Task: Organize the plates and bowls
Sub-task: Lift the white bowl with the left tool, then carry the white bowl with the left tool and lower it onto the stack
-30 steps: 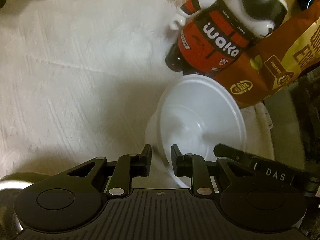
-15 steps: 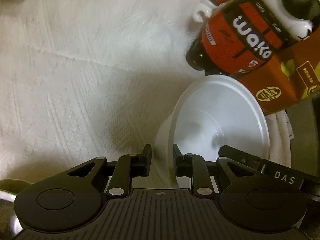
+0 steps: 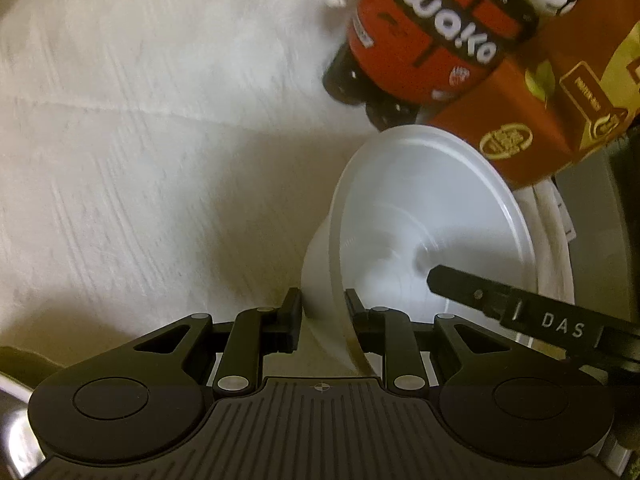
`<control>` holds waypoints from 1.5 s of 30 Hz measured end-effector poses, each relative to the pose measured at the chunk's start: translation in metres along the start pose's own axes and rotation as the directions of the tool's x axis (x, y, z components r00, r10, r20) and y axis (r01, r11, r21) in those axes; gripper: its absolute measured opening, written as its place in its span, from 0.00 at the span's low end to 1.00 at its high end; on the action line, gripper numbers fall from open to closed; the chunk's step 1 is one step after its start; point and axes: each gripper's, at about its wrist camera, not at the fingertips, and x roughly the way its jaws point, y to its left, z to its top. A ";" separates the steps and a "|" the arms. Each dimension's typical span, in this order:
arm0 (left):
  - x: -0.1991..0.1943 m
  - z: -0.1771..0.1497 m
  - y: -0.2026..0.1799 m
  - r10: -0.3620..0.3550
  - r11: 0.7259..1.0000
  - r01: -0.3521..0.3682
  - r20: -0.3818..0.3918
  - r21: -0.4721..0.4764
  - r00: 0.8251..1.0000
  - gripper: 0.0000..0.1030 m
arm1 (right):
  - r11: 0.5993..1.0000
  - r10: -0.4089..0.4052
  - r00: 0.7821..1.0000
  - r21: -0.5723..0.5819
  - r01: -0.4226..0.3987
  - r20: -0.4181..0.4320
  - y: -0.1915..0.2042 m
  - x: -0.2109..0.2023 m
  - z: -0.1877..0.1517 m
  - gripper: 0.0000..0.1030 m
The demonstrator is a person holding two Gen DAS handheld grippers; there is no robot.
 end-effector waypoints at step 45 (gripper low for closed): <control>-0.170 -0.080 -0.042 -0.120 0.991 0.099 0.276 0.087 0.954 0.26 | 0.991 0.080 0.957 -0.125 -0.047 0.280 0.056 -0.155 -0.085 0.35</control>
